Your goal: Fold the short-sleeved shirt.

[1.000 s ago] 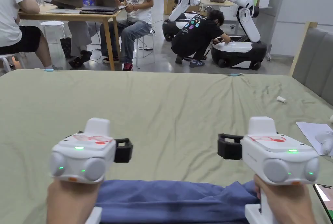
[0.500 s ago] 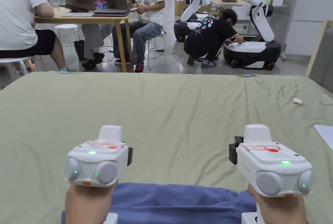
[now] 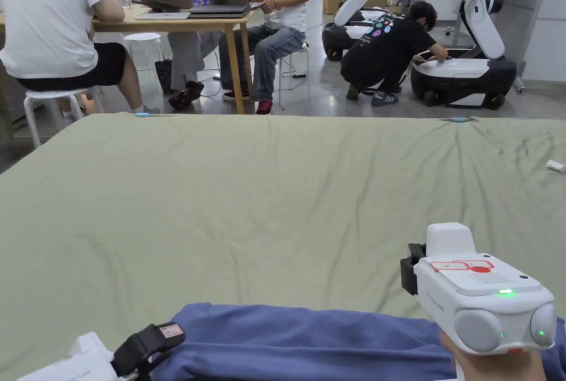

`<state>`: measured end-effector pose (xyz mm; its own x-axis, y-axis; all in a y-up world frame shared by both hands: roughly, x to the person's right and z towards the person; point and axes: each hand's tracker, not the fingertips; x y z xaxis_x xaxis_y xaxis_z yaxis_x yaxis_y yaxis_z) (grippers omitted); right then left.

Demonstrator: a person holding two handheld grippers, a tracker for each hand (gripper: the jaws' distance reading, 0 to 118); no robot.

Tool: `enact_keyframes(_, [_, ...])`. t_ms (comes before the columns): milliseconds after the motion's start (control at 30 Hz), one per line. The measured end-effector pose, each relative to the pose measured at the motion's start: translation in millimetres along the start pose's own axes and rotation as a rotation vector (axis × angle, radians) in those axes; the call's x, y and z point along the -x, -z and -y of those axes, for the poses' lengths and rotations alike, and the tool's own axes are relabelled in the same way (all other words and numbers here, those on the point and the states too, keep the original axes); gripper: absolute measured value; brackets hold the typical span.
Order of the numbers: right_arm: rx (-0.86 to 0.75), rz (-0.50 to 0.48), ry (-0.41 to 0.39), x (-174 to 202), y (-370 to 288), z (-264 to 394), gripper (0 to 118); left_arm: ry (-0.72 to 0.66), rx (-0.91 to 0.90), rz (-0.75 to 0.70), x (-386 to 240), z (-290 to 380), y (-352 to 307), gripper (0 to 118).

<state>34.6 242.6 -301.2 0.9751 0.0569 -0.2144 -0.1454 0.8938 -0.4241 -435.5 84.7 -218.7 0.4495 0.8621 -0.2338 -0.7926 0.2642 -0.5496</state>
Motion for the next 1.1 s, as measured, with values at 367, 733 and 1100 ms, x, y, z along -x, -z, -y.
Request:
enact_keyframes(367, [0.017, 0.006, -0.024, 7.1, 9.4, -1.4, 0, -0.188, 0.042, 0.08, -6.0, -2.1, 68.8, 22])
enact_keyframes(733, [0.014, 0.01, -0.03, 1.6, 5.3, -0.2, 0, 0.384, -0.146, -0.374, -62.7, -41.7, -9.6, 5])
enact_keyframes(1100, [-0.009, 0.044, -0.046, -28.8, -10.3, 1.4, 0, 1.277, 0.1, -0.393, -225.7, 118.8, 89.6, 5])
